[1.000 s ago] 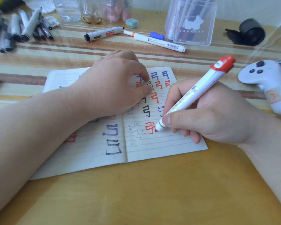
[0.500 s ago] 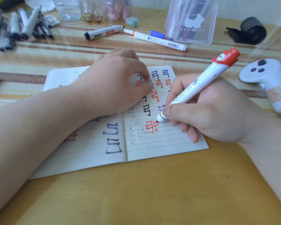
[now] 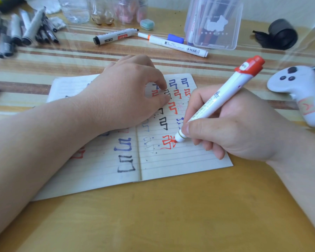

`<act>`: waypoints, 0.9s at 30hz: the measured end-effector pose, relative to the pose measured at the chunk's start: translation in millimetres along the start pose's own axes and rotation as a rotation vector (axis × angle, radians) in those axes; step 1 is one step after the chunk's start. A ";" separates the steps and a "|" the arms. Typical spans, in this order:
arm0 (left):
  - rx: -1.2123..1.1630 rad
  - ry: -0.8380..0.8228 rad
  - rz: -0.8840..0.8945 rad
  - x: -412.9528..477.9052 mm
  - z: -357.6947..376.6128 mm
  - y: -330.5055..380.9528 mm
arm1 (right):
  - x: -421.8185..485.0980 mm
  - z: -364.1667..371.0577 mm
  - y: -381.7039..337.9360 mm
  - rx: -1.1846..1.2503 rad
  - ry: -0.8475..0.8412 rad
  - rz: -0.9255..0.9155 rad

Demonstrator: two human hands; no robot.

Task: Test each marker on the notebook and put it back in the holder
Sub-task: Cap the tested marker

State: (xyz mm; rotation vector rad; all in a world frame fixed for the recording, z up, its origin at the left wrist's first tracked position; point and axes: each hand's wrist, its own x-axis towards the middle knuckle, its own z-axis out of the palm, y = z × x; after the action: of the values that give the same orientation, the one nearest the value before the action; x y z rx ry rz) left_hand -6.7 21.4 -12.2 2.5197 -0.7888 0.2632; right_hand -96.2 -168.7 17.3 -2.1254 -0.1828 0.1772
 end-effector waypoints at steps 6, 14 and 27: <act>-0.004 0.009 0.017 -0.2 -0.8 -0.3 | 5.6 -5.8 7.0 0.161 0.051 0.056; -0.073 0.132 0.052 0.3 -2.8 1.0 | 10.9 -1.1 18.3 0.298 0.161 -0.160; -0.250 0.228 0.167 -8.1 -12.7 11.6 | 11.8 -15.7 18.0 1.077 -0.282 -0.144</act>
State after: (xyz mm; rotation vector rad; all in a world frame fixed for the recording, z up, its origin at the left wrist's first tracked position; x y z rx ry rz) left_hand -20.5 23.4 0.7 2.1491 -0.8809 0.4692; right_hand -80.5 -188.9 9.7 -1.0072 -0.3164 0.3872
